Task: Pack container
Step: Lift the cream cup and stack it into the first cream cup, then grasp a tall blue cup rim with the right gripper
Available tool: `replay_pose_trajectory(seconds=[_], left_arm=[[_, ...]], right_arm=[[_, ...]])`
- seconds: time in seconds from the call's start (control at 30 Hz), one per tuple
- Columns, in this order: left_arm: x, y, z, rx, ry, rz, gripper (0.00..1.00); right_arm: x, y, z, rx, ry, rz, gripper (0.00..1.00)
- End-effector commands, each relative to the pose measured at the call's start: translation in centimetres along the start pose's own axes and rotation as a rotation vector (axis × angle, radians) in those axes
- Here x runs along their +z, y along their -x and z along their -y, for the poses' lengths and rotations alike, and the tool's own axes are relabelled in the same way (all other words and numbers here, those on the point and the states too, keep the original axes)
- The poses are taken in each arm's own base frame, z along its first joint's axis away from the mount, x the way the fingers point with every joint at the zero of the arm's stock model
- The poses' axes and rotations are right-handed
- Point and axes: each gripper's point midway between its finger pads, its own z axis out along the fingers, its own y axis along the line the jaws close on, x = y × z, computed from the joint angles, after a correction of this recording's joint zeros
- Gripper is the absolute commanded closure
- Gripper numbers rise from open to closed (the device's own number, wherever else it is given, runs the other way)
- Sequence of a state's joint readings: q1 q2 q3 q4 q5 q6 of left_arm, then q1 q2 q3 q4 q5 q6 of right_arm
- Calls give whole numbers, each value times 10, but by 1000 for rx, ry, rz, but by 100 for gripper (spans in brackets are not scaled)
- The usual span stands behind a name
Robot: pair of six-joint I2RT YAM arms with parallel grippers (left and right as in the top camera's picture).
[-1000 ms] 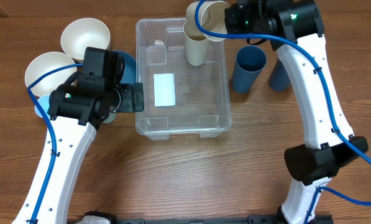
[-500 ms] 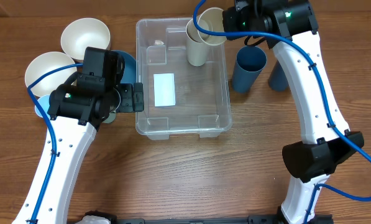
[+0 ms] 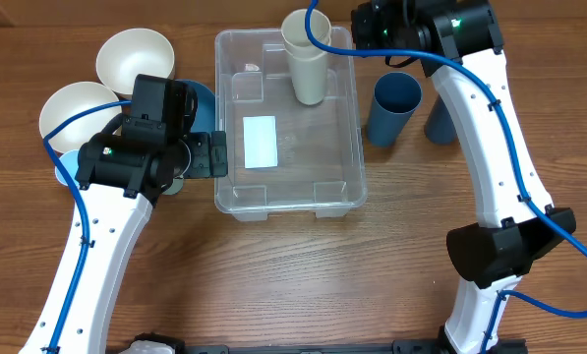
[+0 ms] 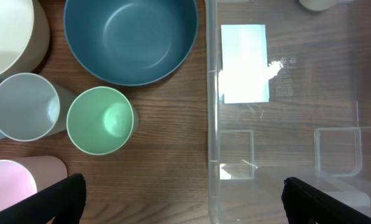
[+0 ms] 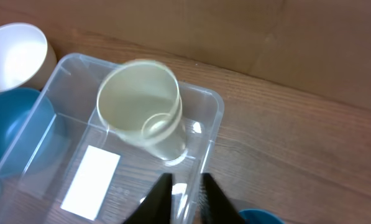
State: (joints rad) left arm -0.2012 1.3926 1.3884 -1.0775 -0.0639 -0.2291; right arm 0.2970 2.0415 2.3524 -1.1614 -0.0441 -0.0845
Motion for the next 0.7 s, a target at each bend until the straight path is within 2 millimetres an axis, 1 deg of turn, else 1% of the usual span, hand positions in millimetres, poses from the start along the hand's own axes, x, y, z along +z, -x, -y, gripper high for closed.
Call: replay_pose_trajectory(seconds=[0.0, 0.03, 0.07, 0.1, 0.17, 0.3, 0.4, 0.43, 0.5, 0.57, 0.6, 0.67], left_arm=[[-5, 6, 4, 13, -17, 17, 0], [-5, 6, 4, 13, -17, 18, 0], [-5, 6, 4, 13, -17, 17, 0], [-5, 6, 4, 13, -17, 18, 0], [-5, 6, 4, 13, -17, 18, 0], [-5, 7, 4, 13, -17, 20, 0], [-5, 7, 4, 12, -18, 22, 0], [-5, 7, 4, 12, -18, 22, 0], [-5, 7, 4, 12, -18, 22, 0], [-5, 7, 4, 12, -18, 22, 0], [-5, 7, 4, 12, -18, 22, 0], [-5, 7, 4, 12, -18, 22, 0]], right_arm=[[-4, 5, 0, 4, -4, 14, 51], [-5, 3, 0, 5, -4, 4, 44], [-7, -1, 0, 9, -5, -12, 35], [-8, -5, 2, 17, -9, -28, 32], [-14, -14, 11, 95, -37, -62, 29], [-24, -41, 38, 253, -88, -158, 28], [-33, -66, 68, 374, -142, -241, 27], [-36, -72, 76, 398, -156, -260, 25], [-42, -86, 93, 461, -185, -302, 24], [-48, -97, 104, 492, -204, -337, 33], [-48, -100, 106, 500, -205, -347, 35], [-48, -104, 107, 507, -206, -363, 35]])
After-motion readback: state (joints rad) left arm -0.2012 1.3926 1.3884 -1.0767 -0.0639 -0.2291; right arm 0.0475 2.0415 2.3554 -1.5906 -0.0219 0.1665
